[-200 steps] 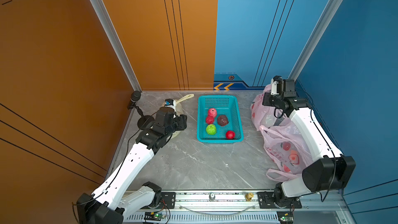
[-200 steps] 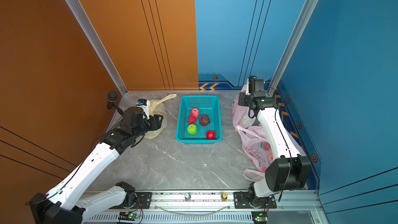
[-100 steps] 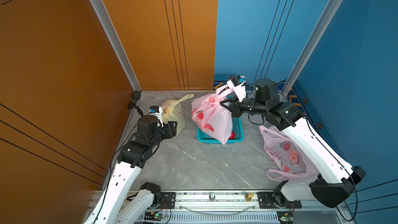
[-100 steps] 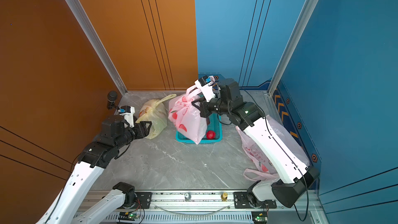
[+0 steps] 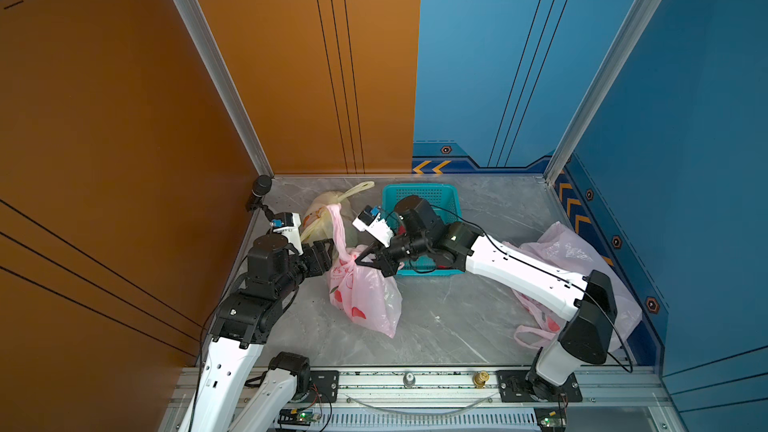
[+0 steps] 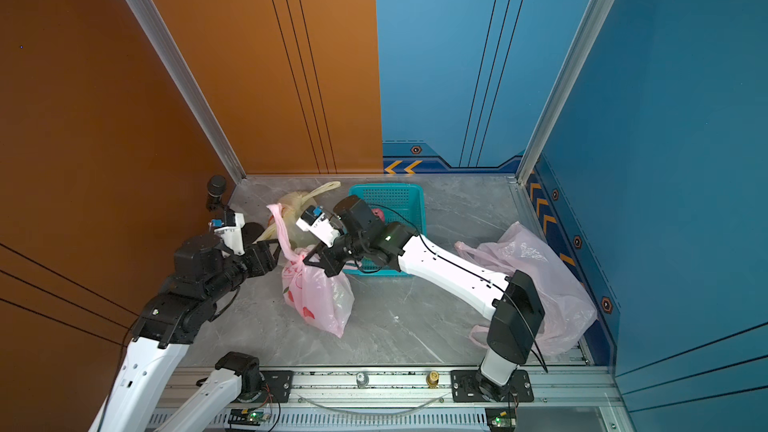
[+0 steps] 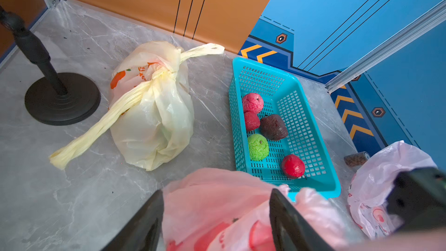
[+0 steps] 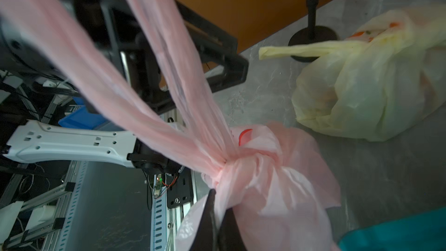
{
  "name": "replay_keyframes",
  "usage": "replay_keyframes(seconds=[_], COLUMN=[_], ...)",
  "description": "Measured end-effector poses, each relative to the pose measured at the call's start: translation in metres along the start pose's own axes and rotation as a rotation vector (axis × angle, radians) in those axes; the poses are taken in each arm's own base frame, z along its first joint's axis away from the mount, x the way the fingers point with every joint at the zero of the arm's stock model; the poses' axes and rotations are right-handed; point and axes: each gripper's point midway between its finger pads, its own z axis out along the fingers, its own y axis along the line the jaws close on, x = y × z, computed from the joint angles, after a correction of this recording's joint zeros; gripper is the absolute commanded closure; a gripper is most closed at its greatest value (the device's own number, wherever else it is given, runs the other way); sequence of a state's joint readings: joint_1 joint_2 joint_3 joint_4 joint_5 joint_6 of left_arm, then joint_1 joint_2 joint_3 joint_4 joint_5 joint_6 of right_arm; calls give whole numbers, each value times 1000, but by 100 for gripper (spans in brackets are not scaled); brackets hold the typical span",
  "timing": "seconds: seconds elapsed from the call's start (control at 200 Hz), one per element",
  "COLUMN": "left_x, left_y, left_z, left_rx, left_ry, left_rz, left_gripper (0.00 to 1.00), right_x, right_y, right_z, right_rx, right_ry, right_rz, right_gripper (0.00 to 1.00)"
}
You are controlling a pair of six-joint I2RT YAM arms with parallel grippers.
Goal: Untie the knot of a plastic bag & take out the apple
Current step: Place the plastic bag at the center of the board.
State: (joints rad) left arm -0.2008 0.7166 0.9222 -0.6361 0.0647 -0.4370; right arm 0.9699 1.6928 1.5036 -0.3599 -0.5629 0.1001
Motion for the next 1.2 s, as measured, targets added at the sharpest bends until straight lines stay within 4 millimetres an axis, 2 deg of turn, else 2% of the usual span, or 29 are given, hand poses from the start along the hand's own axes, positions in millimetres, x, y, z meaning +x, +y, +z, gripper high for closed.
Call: replay_keyframes(seconds=[0.065, 0.135, 0.255, 0.355, 0.385, 0.486, 0.561, 0.671, 0.781, 0.881, 1.011, 1.116, 1.201], left_x=[11, 20, 41, 60, 65, 83, 93, 100, 106, 112, 121, 130, 137], left_y=[5, 10, 19, 23, 23, 26, 26, 20, 11, 2, -5, -9, -14], left_z=[7, 13, 25, 31, 33, 37, 38, 37, 36, 35, 37, 42, 45], left_rx=[-16, -30, -48, -44, -40, -29, -16, 13, 45, 70, 82, 80, 88], left_ry=[34, 66, 133, 183, 199, 249, 272, 294, 315, 334, 370, 410, 440], left_rz=[-3, -5, -11, -21, -25, -41, -55, -57, -40, -9, 31, 61, 84], left_gripper=[31, 30, 30, 30, 30, 30, 30, 31, 32, 32, 37, 38, 39], right_x=[24, 41, 59, 86, 95, 118, 127, 122, 100, 83, 72, 60, 62], right_y=[-1, 1, 4, 0, -2, -12, -19, -22, -15, -8, -10, -17, -23], right_z=[14, 21, 27, 27, 27, 23, 15, -2, -22, -31, -28, -12, 2], right_rx=[23, 42, 83, 140, 154, 196, 221, 234, 225, 197, 196, 203, 209], right_ry=[54, 97, 146, 223, 248, 320, 345, 316, 228, 166, 150, 173, 210], right_rz=[-37, -87, -167, -195, -196, -177, -140, -95, -67, -50, -15, 1, 13], right_gripper=[100, 100, 100, 100, 95, 67, 54, 49, 49, 49, 50, 49, 49])
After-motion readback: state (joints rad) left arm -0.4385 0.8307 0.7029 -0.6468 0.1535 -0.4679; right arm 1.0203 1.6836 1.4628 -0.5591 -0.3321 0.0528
